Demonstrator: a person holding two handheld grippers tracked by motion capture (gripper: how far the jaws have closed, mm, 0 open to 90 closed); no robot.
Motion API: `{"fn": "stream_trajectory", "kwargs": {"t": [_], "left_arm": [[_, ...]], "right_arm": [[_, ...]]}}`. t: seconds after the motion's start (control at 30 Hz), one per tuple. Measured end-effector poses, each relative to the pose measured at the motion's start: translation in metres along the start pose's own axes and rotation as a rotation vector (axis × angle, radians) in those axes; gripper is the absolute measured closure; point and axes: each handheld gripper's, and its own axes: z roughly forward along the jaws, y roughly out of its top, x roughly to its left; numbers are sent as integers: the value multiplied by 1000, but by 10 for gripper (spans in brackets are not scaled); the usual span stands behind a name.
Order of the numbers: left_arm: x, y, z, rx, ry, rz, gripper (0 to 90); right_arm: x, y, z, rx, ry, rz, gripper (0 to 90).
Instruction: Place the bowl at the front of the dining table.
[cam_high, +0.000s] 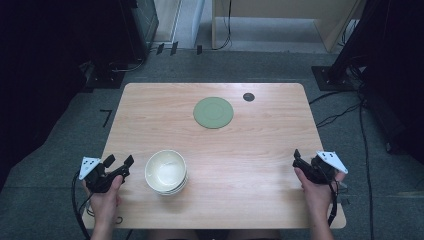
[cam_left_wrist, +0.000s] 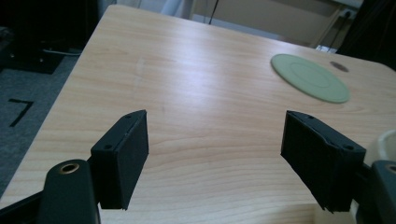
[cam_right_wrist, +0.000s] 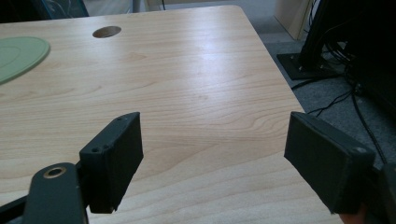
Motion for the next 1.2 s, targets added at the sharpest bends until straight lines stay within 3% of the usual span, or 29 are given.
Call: {"fn": "stream_trajectory", "kwargs": {"t": [0.07,0.4,0.53,0.73,0.9,0.97,1.03,1.2], "left_arm": [[-5,5,-4,-13,-32,3,227],[-22,11,-10,-24,-93,46,244],[-34,12,-8,0,-138,75,254],[-41,12,-8,16,-173,91,255],[-47,12,-6,28,-200,114,266],[-49,11,-6,35,-205,129,274],[-51,11,-6,38,-219,149,345],[-56,10,-4,67,-232,190,389]], "right_arm": [[1,1,0,2,6,13,203],[9,5,-6,-23,19,-11,213],[12,5,-7,-36,21,-22,226],[17,6,-9,-56,38,-37,267],[22,8,-13,-84,87,-42,343],[26,8,-15,-80,130,-32,370],[30,8,-16,-82,160,-35,402],[41,9,-21,-103,201,-48,458]]}}
